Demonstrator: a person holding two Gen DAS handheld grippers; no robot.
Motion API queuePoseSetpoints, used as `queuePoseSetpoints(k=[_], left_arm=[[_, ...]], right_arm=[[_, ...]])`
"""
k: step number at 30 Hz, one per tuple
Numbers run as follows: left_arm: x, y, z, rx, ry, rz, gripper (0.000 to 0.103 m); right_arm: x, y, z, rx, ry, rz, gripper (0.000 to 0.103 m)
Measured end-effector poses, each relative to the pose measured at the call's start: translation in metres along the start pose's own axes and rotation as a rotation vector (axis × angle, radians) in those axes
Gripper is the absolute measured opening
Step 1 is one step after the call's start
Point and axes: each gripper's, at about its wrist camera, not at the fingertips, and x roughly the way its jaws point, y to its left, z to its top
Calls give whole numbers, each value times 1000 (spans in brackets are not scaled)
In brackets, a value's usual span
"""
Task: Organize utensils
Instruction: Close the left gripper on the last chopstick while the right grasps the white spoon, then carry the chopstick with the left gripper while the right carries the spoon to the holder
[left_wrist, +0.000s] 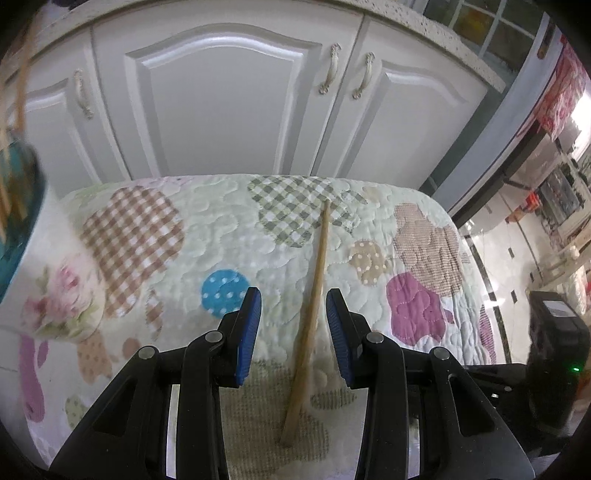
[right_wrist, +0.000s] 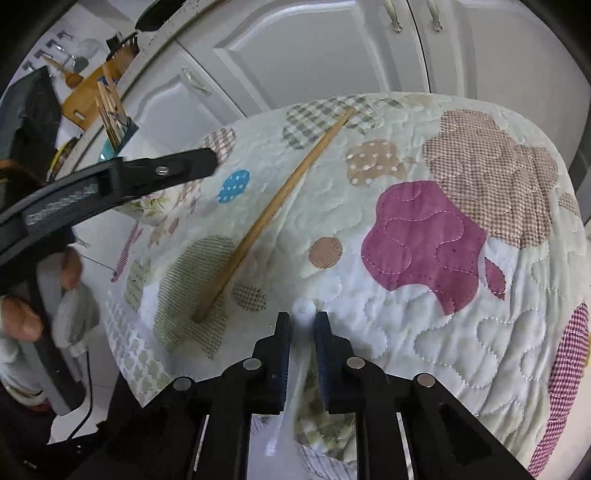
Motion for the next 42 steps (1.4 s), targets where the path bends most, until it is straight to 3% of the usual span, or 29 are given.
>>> queuePoseSetpoints(k=[12,14,15,18,22,31,42], left_arm=[[80,-33,45,94,103,16,35],[96,-34,49,83,133,16,26],[96,-36,50,106,103,26,22],[94,-39,50,152,112,23,5],[66,-17,45,68,87,-7,5],[-37,26,21,-44,-76,-110,5],[-123,56,-21,-122,-213,-133,4]], right_arm=[[-20,-47,1,114,-51,44,12],[-18,-48,3,113,-51,56,12],[-17,-48,4,113,-51,61,12],[-18,-50,8,114,-54,66,12],[-26,-47,15,104,-76,66,12],[-50,-13,27,20,-129,62,11],[-67,37,25,-99,-165,48,8]])
